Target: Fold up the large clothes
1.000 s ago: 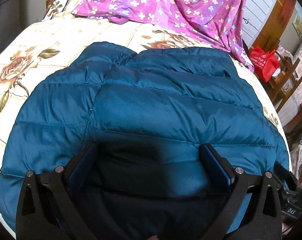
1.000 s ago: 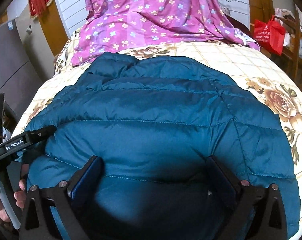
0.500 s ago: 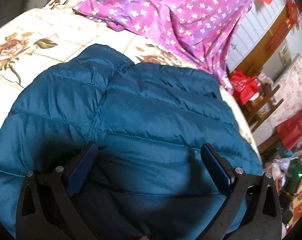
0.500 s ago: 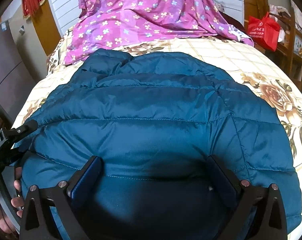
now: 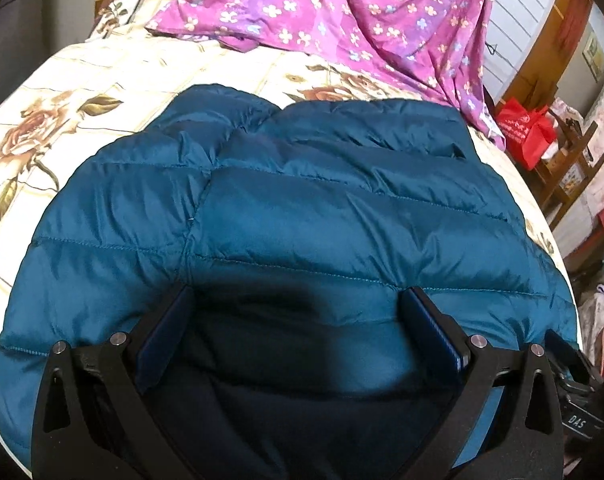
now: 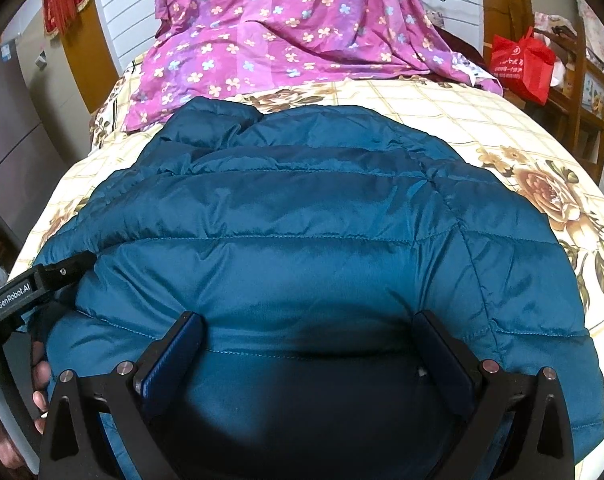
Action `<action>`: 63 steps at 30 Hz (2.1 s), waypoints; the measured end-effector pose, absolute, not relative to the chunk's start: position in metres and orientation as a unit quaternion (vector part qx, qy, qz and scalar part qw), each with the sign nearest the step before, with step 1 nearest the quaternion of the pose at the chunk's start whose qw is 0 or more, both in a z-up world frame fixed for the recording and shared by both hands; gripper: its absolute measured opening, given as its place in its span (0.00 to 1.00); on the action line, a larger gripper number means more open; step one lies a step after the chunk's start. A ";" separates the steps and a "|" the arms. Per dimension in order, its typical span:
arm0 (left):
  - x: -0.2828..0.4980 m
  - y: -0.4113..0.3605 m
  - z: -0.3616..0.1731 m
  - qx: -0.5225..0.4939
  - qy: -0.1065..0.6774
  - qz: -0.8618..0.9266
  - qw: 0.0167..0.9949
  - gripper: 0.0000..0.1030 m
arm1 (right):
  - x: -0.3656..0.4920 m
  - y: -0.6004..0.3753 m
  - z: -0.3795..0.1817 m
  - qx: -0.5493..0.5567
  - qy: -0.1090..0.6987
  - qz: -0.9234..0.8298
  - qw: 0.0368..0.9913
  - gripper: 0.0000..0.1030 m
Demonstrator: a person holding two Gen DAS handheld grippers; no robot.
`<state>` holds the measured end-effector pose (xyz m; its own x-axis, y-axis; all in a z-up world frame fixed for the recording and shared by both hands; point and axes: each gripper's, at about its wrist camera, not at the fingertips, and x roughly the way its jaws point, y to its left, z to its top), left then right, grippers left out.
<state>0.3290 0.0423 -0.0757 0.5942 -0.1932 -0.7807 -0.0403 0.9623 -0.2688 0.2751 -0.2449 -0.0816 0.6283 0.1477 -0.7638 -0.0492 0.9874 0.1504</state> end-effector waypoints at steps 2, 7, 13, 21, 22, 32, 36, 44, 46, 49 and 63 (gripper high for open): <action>0.329 0.043 -0.076 -0.132 0.450 -0.047 0.882 1.00 | 0.275 -0.245 -0.081 0.058 0.430 0.055 0.899 1.00; 0.319 0.044 -0.076 -0.134 0.431 -0.054 0.891 1.00 | 0.276 -0.245 -0.078 0.051 0.444 0.060 0.892 1.00; 0.310 0.041 -0.073 -0.106 0.428 -0.063 0.895 1.00 | 0.243 -0.255 -0.041 0.026 0.412 0.050 0.910 1.00; 0.247 0.038 -0.021 -0.028 0.343 0.000 0.939 1.00 | 0.169 -0.261 -0.008 -0.038 0.329 0.078 0.940 1.00; 0.242 0.040 -0.015 -0.029 0.337 0.001 0.941 1.00 | 0.163 -0.265 -0.007 -0.034 0.325 0.073 0.942 1.00; 0.206 0.061 0.023 -0.023 0.306 0.018 0.952 1.00 | 0.124 -0.324 -0.010 0.039 0.323 0.005 0.946 1.00; 0.201 0.080 0.022 -0.018 0.312 0.011 0.950 1.00 | 0.118 -0.351 -0.016 0.058 0.337 -0.001 0.940 1.00; 0.196 0.236 -0.022 -0.193 0.391 0.035 0.899 0.99 | 0.104 -0.423 -0.039 0.169 0.356 0.027 0.919 1.00; 0.187 0.247 -0.041 -0.244 0.406 0.017 0.881 0.99 | 0.104 -0.433 -0.053 0.211 0.362 0.036 0.907 1.00; 0.178 0.231 -0.067 -0.287 0.429 -0.023 0.856 0.99 | 0.109 -0.439 -0.074 0.276 0.373 0.040 0.885 1.00; 0.221 0.194 -0.102 -0.305 0.421 -0.037 0.854 0.99 | 0.139 -0.428 -0.116 0.393 0.388 0.083 0.830 1.00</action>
<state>0.2208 0.1937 -0.1021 0.6437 -0.3189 -0.6957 -0.1938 0.8115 -0.5513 0.1394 -0.4281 -0.1160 0.6858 0.4424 -0.5780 0.1671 0.6772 0.7166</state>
